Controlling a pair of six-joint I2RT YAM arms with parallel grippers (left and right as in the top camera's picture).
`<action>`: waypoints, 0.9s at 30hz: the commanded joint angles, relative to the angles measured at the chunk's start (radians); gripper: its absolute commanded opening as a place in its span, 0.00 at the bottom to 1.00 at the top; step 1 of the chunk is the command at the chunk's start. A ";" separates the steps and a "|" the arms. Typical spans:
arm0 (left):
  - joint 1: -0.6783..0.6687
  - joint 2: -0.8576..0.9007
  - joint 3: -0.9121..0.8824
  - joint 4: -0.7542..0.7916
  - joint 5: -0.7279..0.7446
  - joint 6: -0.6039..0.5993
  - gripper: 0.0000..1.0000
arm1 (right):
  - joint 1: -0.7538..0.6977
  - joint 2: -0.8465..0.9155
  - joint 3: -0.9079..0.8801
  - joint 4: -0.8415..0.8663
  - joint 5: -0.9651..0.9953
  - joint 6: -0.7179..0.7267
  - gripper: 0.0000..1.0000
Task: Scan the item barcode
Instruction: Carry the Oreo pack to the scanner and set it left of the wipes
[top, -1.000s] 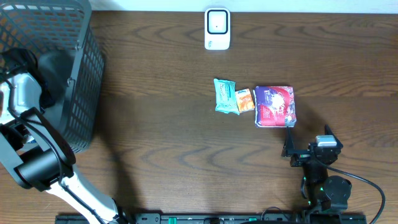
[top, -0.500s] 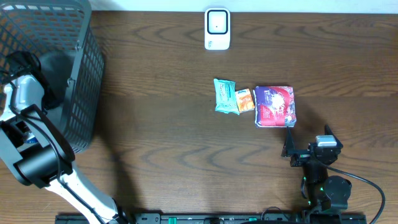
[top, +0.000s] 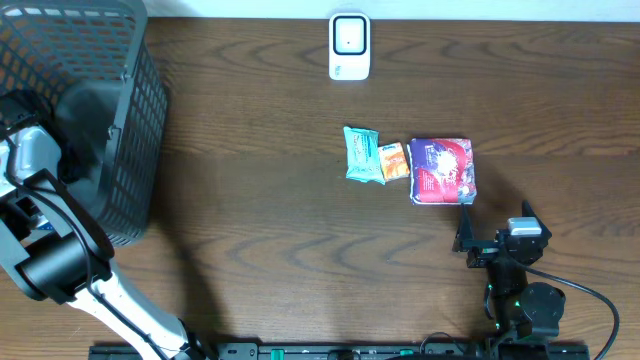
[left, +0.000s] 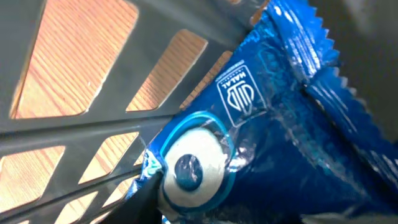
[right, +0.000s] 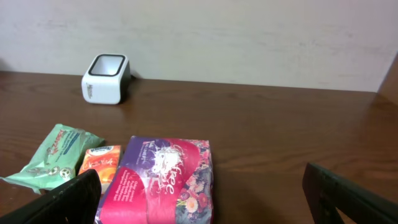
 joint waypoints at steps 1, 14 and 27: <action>0.024 0.046 -0.010 -0.015 0.016 0.010 0.31 | 0.008 -0.005 -0.003 -0.002 -0.002 -0.012 0.99; 0.008 -0.028 -0.010 -0.109 0.089 -0.036 0.07 | 0.008 -0.005 -0.003 -0.002 -0.002 -0.012 0.99; -0.135 -0.635 -0.008 0.034 0.092 -0.343 0.07 | 0.008 -0.005 -0.003 -0.002 -0.002 -0.012 0.99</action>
